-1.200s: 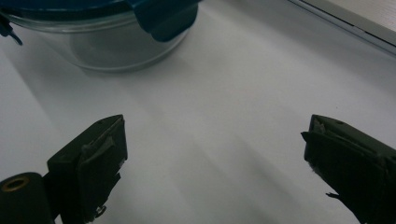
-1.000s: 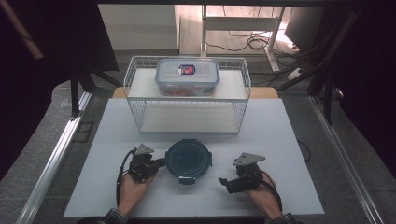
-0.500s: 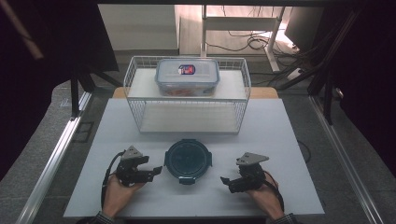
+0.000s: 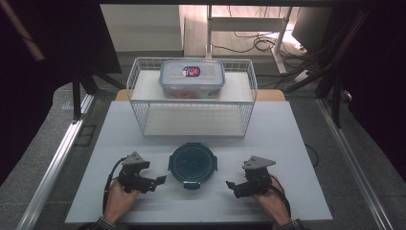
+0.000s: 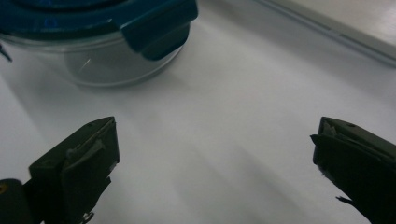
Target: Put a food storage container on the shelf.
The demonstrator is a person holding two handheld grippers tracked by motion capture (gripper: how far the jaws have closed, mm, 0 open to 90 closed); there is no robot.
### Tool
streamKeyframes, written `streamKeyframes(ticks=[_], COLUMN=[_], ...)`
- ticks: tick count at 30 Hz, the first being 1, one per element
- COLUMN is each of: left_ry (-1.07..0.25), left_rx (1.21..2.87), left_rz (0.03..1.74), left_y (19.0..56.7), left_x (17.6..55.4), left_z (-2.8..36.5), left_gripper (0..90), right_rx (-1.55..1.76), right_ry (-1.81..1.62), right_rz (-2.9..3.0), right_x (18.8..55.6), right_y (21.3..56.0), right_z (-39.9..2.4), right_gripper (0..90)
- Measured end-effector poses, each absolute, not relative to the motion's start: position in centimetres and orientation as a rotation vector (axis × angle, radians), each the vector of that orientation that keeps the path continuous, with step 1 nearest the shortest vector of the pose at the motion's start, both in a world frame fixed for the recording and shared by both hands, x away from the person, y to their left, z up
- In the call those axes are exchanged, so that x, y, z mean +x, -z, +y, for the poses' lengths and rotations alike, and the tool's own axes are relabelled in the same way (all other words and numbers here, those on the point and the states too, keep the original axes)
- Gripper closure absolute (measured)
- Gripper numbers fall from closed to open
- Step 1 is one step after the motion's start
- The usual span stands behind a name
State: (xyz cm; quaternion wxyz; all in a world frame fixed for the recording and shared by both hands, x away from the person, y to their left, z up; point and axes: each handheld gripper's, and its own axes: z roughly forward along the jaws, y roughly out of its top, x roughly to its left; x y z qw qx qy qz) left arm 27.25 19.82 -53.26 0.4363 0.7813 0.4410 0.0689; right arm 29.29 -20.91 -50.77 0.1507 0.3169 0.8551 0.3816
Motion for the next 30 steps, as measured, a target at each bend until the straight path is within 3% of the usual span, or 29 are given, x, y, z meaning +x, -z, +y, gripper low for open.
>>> streamKeyframes(ticks=[11, 22, 30], left_ry=[-0.109, -0.072, 0.1], left_rx=[1.886, 1.951, 1.944], left_rz=[1.042, 0.955, 0.956], left_y=[51.9, 49.8, 50.8], left_x=[28.1, 29.8, 32.0], left_z=[19.9, 17.7, 16.7], left_gripper=[4.6, 4.7, 5.6], right_rx=[0.886, 0.934, 1.011], right_ry=[-1.156, -1.214, -1.208], right_rz=[2.481, 2.577, 2.7], right_x=[29.5, 30.6, 33.1], right_y=[49.9, 47.8, 48.6], right_z=[-20.2, -17.4, -14.4], right_gripper=[0.5, 0.0, 3.3])
